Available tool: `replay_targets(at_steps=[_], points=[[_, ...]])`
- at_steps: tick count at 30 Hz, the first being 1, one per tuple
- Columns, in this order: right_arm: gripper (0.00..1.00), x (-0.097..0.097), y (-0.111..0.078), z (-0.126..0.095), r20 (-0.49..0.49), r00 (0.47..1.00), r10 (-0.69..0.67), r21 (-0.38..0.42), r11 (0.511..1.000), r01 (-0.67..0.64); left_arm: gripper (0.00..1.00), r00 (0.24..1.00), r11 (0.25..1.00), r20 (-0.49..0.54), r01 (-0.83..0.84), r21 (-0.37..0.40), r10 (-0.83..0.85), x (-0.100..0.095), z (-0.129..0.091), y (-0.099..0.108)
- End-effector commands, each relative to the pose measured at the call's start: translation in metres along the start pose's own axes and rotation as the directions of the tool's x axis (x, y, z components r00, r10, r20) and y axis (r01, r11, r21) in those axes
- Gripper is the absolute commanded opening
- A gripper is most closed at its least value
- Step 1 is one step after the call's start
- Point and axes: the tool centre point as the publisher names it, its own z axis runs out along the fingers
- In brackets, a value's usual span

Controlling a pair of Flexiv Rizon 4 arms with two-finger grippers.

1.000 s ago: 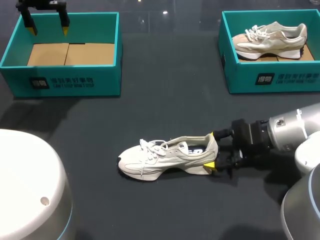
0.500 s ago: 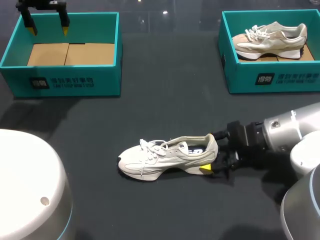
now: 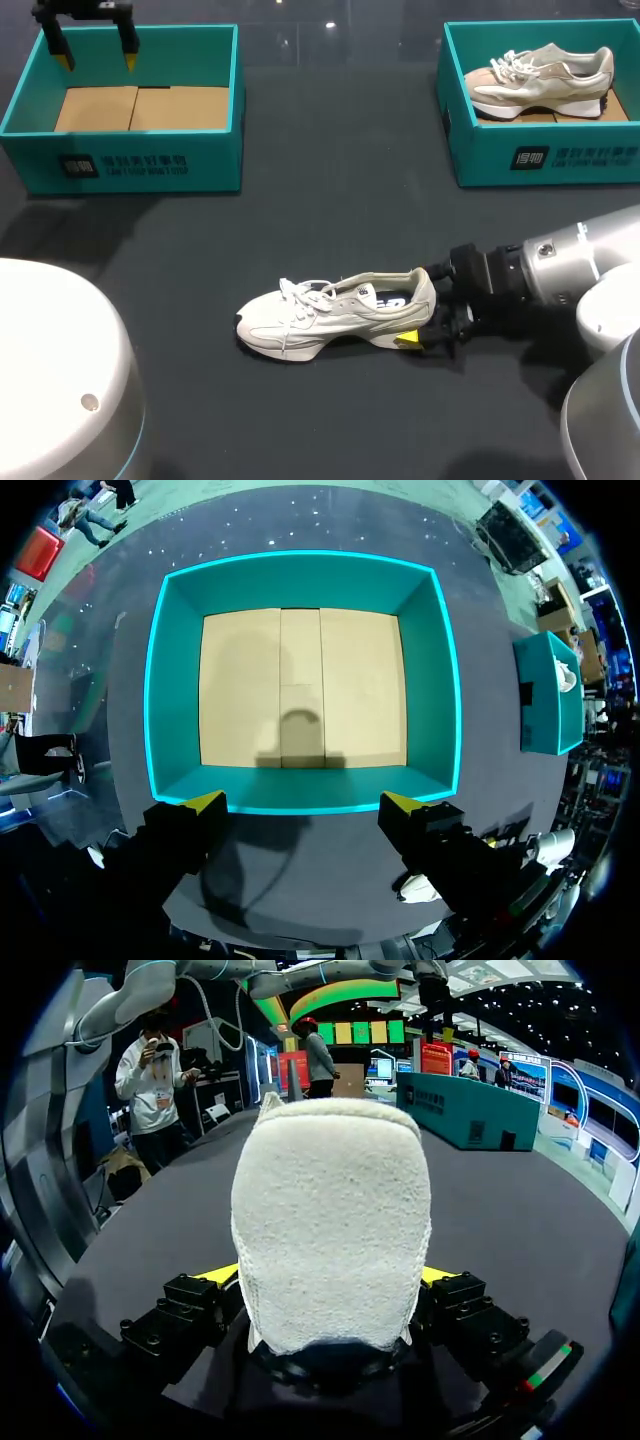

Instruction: Take the shoe out of the shoebox, open the shoe tongue, remove and reinsert the insole, then place the shoe into the shoebox

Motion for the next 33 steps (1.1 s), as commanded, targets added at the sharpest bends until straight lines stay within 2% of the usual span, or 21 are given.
replay_targets(at_steps=[1, 2, 3, 4, 5, 6, 8, 33], points=[[1.0, 0.0001, 0.0011, 0.0026, 0.001, 1.0, -0.003, -0.002, 1.0, 0.003, 1.0, 1.0, 1.0, 0.001, 0.0, 0.0, 0.0, 0.0002, -0.0003, 0.0], [1.0, -0.0001, 0.0015, 0.0029, 0.001, 1.0, -0.004, -0.002, 1.0, 0.004, 1.0, 1.0, 1.0, 0.001, 0.0, 0.0, 0.0, 0.0002, -0.0003, 0.0], [0.91, -0.0002, 0.0018, 0.0033, 0.002, 1.0, -0.004, -0.002, 1.0, 0.004, 1.0, 1.0, 1.0, 0.001, 0.0, 0.0, 0.0, 0.0002, -0.0003, 0.0], [0.48, -0.0006, 0.0019, 0.004, 0.002, 1.0, -0.006, -0.003, 1.0, 0.006, 1.0, 1.0, 1.0, 0.001, 0.0, 0.0, 0.0, 0.0002, -0.0003, 0.0], [0.43, -0.0008, 0.0019, 0.0045, 0.002, 1.0, -0.006, -0.003, 1.0, 0.006, 1.0, 1.0, 1.0, 0.001, 0.0, 0.0, 0.0, 0.0002, -0.0003, 0.0], [0.33, -0.0011, 0.0016, 0.005, 0.003, 1.0, -0.006, -0.003, 1.0, 0.006, 1.0, 1.0, 1.0, 0.001, 0.0, 0.0, 0.0, 0.0002, -0.0003, 0.0], [0.0, -0.0016, 0.0007, 0.0058, 0.003, 1.0, -0.005, -0.004, 1.0, 0.005, 1.0, 1.0, 1.0, 0.001, 0.0, 0.0, 0.0, 0.0002, -0.0003, 0.0], [0.0, -0.0036, 0.0003, 0.0073, 0.015, 1.0, -0.02, -0.026, 0.999, 0.02, 1.0, 1.0, 1.0, 0.001, 0.0, 0.0, 0.0, 0.0002, -0.0003, 0.0]])
